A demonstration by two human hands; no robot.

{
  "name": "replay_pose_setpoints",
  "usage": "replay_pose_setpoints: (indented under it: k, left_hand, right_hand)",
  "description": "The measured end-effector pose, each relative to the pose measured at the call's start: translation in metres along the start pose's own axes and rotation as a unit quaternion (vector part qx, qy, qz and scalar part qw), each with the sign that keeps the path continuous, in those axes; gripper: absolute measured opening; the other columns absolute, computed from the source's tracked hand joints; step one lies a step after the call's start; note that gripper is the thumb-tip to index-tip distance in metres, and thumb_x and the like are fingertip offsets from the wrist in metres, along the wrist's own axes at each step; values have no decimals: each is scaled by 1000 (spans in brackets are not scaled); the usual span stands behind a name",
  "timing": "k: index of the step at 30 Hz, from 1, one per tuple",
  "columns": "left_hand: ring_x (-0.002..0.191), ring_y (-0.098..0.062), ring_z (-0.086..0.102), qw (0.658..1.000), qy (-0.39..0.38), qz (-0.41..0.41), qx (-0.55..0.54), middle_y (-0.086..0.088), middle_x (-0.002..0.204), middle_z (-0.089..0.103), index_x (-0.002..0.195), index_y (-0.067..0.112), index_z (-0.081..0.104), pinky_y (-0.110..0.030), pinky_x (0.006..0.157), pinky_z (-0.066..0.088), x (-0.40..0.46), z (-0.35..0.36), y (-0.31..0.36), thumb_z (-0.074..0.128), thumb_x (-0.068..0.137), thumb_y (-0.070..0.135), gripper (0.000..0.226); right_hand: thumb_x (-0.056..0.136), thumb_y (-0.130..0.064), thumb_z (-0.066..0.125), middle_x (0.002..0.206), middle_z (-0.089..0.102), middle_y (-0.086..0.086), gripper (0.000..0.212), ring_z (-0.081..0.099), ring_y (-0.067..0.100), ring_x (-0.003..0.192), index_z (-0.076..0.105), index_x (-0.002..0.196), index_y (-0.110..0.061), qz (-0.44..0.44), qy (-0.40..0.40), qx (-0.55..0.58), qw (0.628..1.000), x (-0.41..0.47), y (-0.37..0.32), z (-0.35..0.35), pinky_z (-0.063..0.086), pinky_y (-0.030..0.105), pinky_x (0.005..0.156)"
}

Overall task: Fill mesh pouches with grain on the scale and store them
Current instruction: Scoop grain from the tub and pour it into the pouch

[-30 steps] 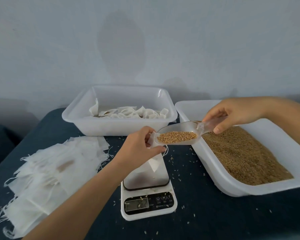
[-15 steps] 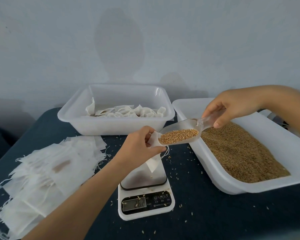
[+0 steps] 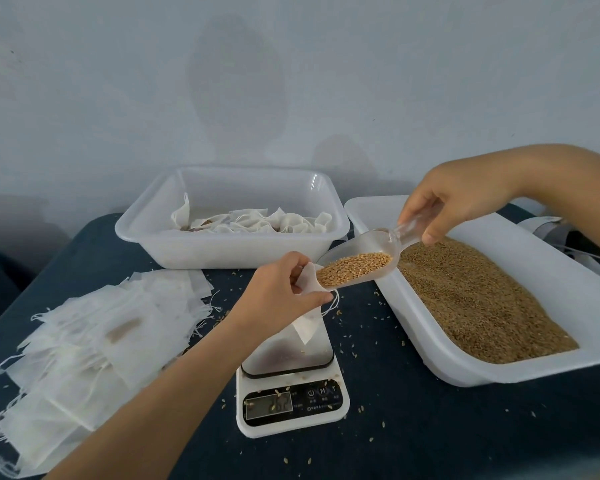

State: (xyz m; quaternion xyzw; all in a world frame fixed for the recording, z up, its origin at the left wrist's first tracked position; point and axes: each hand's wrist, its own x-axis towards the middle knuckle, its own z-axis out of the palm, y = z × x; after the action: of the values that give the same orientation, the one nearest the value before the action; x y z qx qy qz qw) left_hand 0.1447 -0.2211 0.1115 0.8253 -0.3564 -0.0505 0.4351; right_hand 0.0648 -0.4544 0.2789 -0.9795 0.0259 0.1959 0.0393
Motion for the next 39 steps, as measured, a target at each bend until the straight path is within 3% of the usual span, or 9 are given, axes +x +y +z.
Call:
replay_pose_setpoints:
  k: [8, 16, 27, 33, 39]
  left_hand:
    - [87, -9, 61, 1000, -5, -9, 0, 8, 103, 62, 109, 26, 50, -22, 77, 55, 0, 1, -1, 77, 71, 42, 49]
    - [87, -10, 62, 1000, -1, -6, -7, 7, 102, 63, 107, 27, 51, -24, 77, 56, -1, -1, -3, 78, 70, 41, 48]
    - [82, -5, 59, 1000, 6, -4, -13, 14, 93, 59, 104, 30, 48, -16, 71, 53, -1, -1, -5, 77, 71, 41, 45]
    - [80, -5, 59, 1000, 11, -3, -18, 17, 88, 55, 104, 30, 49, -14, 70, 51, -2, -2, -5, 78, 70, 42, 46]
    - [81, -8, 59, 1000, 18, -1, -17, 14, 90, 57, 105, 27, 50, -19, 74, 53, -3, -4, -5, 78, 71, 41, 46]
  right_hand:
    - [78, -28, 75, 99, 70, -18, 36, 60, -6, 92, 66, 113, -35, 3, 8, -30, 1000, -1, -9, -4, 45, 21, 91]
    - [79, -32, 74, 92, 63, -26, 37, 52, -20, 78, 63, 114, -38, 4, 14, -75, 997, 4, -13, -8, 34, 6, 66]
    - [82, -29, 72, 100, 64, -18, 36, 56, 0, 91, 64, 117, -32, 8, 11, -123, 992, 3, -30, -19, 41, 14, 78]
    - [81, -29, 72, 90, 60, -24, 34, 52, -6, 80, 65, 114, -33, 5, 14, -145, 989, 7, -34, -23, 36, 10, 68]
    - [80, -30, 73, 91, 62, -23, 35, 55, -3, 82, 65, 114, -34, 0, 9, -148, 989, 9, -36, -25, 40, 16, 72]
